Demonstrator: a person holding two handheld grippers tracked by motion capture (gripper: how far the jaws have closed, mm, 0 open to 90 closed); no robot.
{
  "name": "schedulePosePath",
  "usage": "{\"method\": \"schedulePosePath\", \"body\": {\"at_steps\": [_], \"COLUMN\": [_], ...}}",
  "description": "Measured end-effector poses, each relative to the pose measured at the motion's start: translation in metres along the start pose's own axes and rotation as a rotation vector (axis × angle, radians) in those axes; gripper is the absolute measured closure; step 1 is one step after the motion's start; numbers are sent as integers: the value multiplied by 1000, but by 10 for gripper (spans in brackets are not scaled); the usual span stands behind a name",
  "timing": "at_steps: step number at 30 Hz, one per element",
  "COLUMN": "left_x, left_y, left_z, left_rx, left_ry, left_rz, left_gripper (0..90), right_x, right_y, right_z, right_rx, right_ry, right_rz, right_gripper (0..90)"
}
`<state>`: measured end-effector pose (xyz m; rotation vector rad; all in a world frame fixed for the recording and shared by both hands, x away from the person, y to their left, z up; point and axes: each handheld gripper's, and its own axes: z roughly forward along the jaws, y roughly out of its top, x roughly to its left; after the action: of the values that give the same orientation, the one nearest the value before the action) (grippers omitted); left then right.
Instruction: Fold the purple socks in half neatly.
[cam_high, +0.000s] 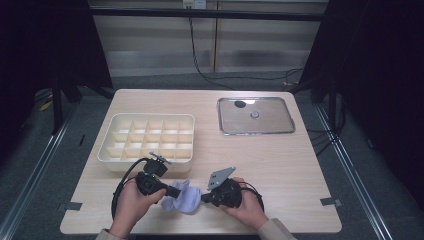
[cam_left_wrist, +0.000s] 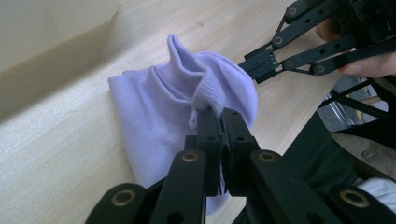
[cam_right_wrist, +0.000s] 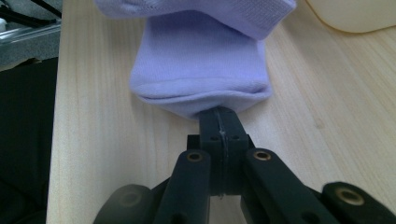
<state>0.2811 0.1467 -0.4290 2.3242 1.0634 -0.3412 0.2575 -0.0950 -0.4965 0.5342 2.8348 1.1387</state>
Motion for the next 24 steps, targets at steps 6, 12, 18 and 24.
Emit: {"method": "schedulePosePath", "body": {"at_steps": [6, 12, 18, 24], "left_x": [-2, -2, -3, -5], "left_y": [1, 3, 4, 5], "left_z": [2, 4, 6, 8], "left_rx": [-8, 10, 10, 18], "left_ry": [-2, -4, -7, -5], "left_rz": [-9, 6, 4, 14], "left_gripper": [874, 874, 874, 874], "right_x": [0, 0, 0, 0], "right_y": [0, 0, 0, 1], "right_z": [0, 0, 0, 0], "right_rx": [2, 1, 3, 2], "right_ry": [-1, 1, 2, -1], "right_rz": [-3, -2, -2, -9], "right_gripper": [900, 900, 900, 900]}}
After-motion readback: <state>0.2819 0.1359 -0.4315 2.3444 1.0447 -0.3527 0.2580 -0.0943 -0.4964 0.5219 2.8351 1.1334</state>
